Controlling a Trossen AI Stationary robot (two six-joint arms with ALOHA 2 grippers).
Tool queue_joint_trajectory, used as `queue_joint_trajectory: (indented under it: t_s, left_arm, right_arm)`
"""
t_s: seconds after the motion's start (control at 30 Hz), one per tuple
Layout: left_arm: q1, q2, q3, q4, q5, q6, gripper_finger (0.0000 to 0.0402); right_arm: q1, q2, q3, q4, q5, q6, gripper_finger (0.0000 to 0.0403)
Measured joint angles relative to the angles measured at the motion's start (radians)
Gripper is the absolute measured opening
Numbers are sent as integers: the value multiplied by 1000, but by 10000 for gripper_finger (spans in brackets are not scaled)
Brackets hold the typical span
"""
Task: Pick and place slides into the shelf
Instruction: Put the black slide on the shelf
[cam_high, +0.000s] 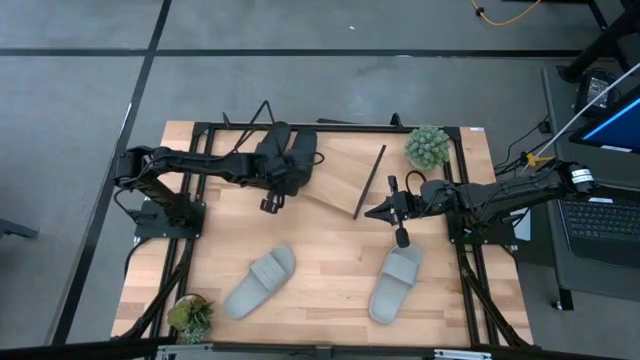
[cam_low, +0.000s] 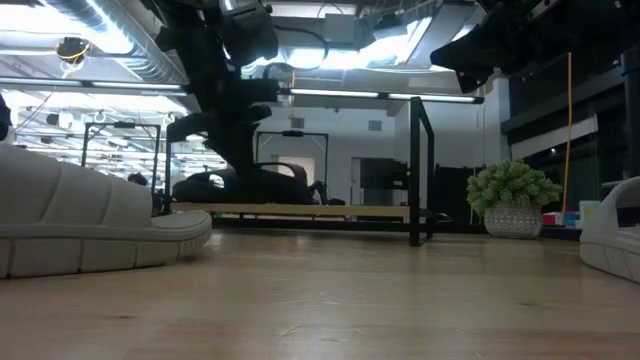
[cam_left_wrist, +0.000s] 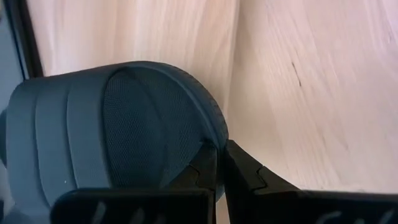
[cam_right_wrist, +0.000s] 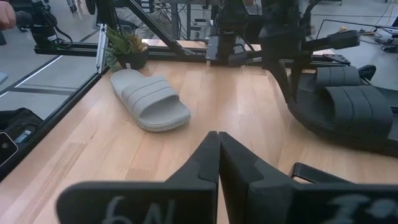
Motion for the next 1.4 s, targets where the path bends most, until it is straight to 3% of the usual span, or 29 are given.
queue_joint_trajectory:
  t_s: [1.2, 1.4]
  left_arm:
    - [0, 0, 0, -85, -29, -38, 3]
    - [0, 0, 0, -105, -31, -85, 34]
  right_arm:
    - [0, 0, 0, 0, 0, 0, 7]
    - [0, 0, 0, 0, 0, 0, 7]
